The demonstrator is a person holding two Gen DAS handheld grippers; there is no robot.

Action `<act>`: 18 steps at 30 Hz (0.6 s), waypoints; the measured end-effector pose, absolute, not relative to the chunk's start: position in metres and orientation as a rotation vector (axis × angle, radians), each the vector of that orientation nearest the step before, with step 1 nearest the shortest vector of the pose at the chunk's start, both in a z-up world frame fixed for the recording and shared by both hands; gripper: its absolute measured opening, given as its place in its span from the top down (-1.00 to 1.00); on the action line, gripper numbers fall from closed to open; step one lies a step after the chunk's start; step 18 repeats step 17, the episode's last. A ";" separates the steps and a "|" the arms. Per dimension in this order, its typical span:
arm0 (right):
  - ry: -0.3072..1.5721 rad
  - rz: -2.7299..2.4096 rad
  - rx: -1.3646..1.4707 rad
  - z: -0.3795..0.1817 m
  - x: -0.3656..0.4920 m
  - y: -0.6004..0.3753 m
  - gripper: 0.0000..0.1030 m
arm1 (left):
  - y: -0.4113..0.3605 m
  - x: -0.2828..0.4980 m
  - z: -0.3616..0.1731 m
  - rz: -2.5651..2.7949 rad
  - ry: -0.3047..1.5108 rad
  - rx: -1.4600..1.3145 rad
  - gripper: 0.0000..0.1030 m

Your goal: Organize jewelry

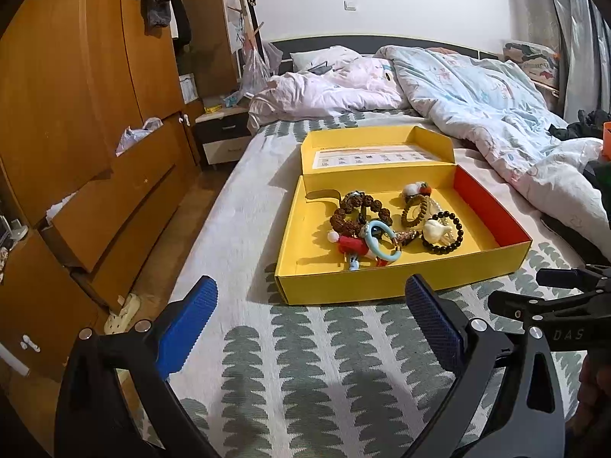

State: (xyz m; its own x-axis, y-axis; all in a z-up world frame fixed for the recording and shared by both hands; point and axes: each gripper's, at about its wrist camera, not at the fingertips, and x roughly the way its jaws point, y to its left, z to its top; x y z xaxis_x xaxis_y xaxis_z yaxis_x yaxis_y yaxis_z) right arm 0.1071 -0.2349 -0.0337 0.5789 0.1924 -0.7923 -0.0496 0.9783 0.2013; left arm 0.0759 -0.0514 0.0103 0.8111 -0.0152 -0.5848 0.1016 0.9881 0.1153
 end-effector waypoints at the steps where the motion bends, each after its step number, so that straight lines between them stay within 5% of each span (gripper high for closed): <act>1: 0.944 0.141 0.163 -0.034 0.107 -0.235 -0.88 | -0.051 0.075 0.011 -0.061 0.618 0.145 -0.89; 18: 0.948 0.142 0.156 -0.035 0.108 -0.236 -0.88 | -0.048 0.079 0.010 -0.075 0.648 0.118 -0.89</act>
